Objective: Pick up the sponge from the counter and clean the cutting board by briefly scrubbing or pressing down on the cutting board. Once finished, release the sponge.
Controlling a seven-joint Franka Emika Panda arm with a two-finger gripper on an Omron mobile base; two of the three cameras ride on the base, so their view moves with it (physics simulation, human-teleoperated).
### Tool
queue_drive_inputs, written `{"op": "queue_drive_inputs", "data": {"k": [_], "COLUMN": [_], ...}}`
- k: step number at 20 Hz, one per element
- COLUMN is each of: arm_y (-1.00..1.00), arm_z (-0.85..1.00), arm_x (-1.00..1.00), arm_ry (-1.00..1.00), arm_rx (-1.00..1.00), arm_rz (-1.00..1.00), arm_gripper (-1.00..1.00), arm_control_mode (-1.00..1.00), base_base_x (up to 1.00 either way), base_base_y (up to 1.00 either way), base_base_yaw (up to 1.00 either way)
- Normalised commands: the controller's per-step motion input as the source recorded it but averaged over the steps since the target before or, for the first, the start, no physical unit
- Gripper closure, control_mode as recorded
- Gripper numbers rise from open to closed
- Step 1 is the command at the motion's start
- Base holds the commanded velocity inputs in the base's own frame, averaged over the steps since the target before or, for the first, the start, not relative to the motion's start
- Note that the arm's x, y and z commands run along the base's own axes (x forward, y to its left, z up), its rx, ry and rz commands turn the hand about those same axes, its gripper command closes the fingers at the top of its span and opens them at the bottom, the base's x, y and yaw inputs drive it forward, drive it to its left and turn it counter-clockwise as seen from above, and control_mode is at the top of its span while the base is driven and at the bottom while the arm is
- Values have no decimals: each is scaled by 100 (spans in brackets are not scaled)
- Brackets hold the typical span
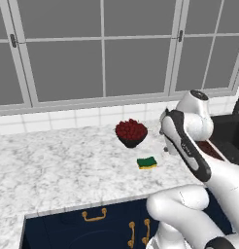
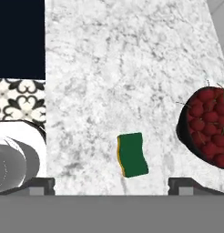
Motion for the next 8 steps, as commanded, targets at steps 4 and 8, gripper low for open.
{"op": "queue_drive_inputs", "data": {"k": [4,8], "arm_y": [0,0], "arm_z": [86,79], "arm_x": [-100,-100], "arm_ry": [5,4], "arm_rx": [23,28], "arm_rz": [-47,-43], "arm_gripper": [-100,-100], "arm_control_mode": [-100,-100], "base_base_x": [0,0], "base_base_y": [0,0], "base_base_yaw": [0,0]}}
